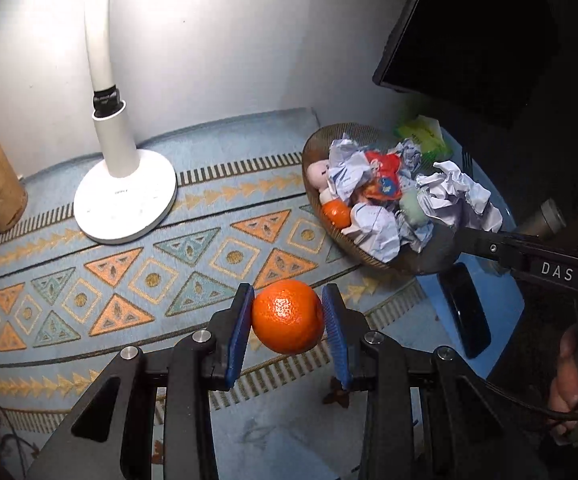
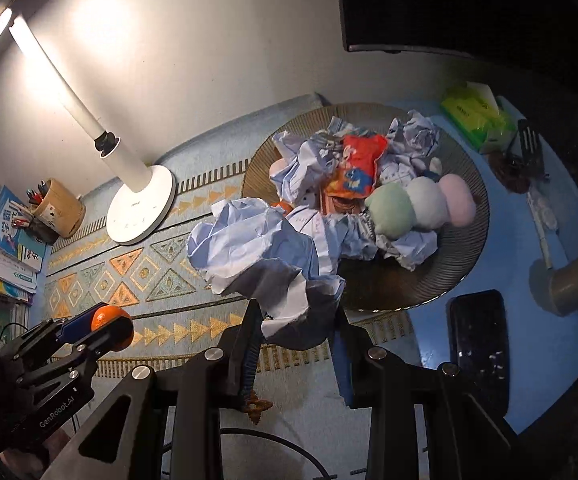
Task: Organize objects
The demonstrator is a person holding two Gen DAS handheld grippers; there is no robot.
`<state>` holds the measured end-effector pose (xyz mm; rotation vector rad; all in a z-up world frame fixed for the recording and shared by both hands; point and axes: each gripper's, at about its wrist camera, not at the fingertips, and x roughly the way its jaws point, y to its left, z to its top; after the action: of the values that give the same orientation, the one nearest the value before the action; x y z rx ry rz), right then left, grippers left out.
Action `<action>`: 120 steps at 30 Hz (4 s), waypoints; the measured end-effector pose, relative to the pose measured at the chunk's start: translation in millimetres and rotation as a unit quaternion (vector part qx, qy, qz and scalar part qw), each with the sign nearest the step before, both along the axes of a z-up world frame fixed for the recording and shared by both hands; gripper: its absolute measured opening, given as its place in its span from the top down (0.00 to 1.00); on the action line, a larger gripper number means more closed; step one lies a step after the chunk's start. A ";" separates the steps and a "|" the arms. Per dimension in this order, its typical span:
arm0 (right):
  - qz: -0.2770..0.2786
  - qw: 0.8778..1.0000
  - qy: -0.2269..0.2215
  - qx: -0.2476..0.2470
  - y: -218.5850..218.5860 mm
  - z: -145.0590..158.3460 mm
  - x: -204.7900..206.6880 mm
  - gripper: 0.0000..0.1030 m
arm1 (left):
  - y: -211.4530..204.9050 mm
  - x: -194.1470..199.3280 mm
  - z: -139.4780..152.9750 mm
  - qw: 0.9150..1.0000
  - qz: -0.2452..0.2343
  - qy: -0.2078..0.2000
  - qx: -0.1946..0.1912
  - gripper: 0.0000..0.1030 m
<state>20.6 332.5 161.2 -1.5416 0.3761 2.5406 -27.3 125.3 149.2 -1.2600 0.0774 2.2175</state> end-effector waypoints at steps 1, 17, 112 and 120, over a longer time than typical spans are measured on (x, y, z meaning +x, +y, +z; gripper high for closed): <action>0.000 1.000 0.001 0.004 4.6 6.1 -1.6 0.70 | 5.0 1.1 4.8 1.000 -0.001 0.009 0.002 0.69; 0.016 0.999 0.039 0.027 60.6 59.2 -15.7 0.70 | 71.9 4.0 37.8 0.998 -0.022 0.052 0.015 0.69; 0.138 0.987 -0.043 0.072 -97.2 -54.1 -74.8 0.42 | -105.4 -42.5 -76.4 0.980 0.171 -0.062 -0.078 0.39; 0.152 0.984 -0.032 0.084 -141.1 -104.0 -77.2 0.42 | -127.6 -47.2 -114.4 0.975 0.193 -0.030 -0.103 0.39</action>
<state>-56.6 191.4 57.2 -1.7244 -0.0907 2.6479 -74.5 -2.3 34.8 -1.5654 0.0421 2.5493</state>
